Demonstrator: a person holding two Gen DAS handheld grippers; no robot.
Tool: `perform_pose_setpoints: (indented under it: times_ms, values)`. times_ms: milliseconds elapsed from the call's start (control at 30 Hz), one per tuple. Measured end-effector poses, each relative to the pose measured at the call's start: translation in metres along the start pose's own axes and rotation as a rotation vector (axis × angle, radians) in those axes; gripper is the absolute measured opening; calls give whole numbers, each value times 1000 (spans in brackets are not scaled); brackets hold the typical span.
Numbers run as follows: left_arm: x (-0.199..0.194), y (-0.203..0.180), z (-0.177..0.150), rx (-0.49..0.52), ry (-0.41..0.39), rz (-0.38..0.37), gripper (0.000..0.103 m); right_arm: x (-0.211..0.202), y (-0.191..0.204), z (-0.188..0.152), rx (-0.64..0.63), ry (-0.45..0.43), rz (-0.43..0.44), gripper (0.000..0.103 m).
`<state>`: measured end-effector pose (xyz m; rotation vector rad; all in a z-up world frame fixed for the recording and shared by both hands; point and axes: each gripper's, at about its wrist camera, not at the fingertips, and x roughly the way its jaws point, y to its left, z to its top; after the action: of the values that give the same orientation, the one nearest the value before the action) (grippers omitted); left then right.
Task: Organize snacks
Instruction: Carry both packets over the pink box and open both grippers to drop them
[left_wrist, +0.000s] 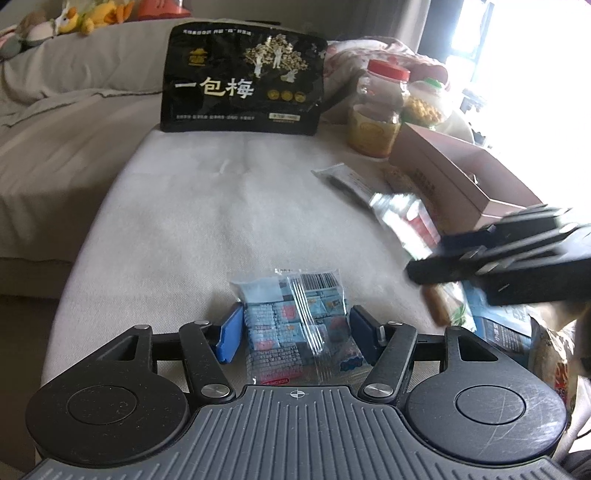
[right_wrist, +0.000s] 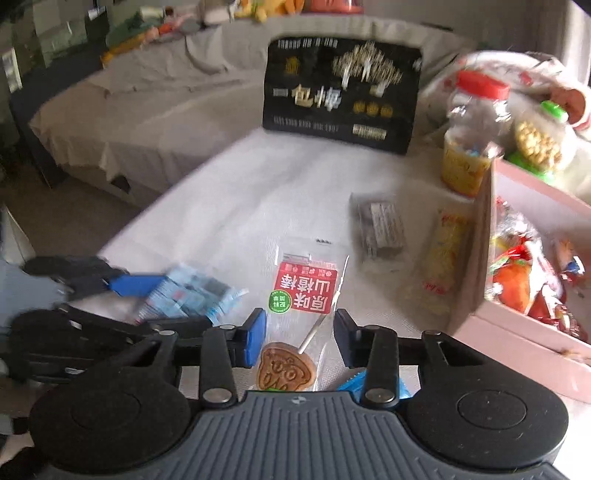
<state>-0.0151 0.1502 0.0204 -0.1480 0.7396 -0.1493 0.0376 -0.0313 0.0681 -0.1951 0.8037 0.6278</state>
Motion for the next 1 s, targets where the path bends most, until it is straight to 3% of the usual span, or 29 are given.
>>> perform_pose_setpoints:
  times_ms: [200,500,633,767,833,1000]
  values:
    - [-14,-28,-4,55,2,-70,67,-55,-24,-21,51,-83,-15,39]
    - [-35,-115,-6,270,29,-308,67,-150,-85,-77,161,-209,-216,39]
    - [-43,-147,9,292,27,-435,67,-188,-112,-95,234,-276,-304,39]
    - [-46,-168,46,300,-77,-434,67,-213,-134,-109,309,-344,-349,39]
    - [-38,-172,71,258,-128,-414,67,-218,-145,-113,337,-362,-356,39]
    - [15,-183,131,116,-128,-409,67,-209,-158,-112,378,-360,-341,39]
